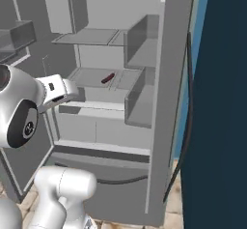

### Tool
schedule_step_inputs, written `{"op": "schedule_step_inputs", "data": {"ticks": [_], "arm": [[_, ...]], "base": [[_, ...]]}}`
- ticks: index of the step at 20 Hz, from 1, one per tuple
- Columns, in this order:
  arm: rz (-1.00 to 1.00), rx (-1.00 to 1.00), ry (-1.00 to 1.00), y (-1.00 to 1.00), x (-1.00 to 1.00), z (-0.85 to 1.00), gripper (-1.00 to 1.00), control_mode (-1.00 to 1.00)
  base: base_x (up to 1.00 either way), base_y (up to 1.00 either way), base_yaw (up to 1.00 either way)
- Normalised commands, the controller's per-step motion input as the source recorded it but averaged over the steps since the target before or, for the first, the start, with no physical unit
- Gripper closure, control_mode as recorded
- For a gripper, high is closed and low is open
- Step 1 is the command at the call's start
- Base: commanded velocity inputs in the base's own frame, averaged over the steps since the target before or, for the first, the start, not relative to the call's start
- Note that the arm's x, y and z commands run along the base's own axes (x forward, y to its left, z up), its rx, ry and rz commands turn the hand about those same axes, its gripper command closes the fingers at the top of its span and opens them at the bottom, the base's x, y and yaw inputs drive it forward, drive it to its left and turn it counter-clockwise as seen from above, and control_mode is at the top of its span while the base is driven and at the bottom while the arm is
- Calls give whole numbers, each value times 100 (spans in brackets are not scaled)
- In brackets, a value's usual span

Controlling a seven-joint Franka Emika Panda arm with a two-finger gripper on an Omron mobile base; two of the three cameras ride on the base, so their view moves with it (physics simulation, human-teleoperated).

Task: Retrieve the sausage and cheese from the fridge and place them on the cutting board on the counter.

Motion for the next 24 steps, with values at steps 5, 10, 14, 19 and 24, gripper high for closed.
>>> {"op": "schedule_step_inputs", "data": {"ticks": [5, 10, 14, 19, 24], "arm": [[0, 0, 0, 0, 0, 0, -100, 100], [0, 0, 0, 0, 0, 0, -100, 100], [0, 0, 1, -1, 1, -2, -100, -100], [-7, 0, 1, 0, 46, -29, -100, -100], [-13, 1, 0, 0, 57, -58, -100, -100]], "base": [[100, 0, 0], [93, 0, 0], [23, -1, 0], [0, 0, 0], [0, 0, 0]]}}
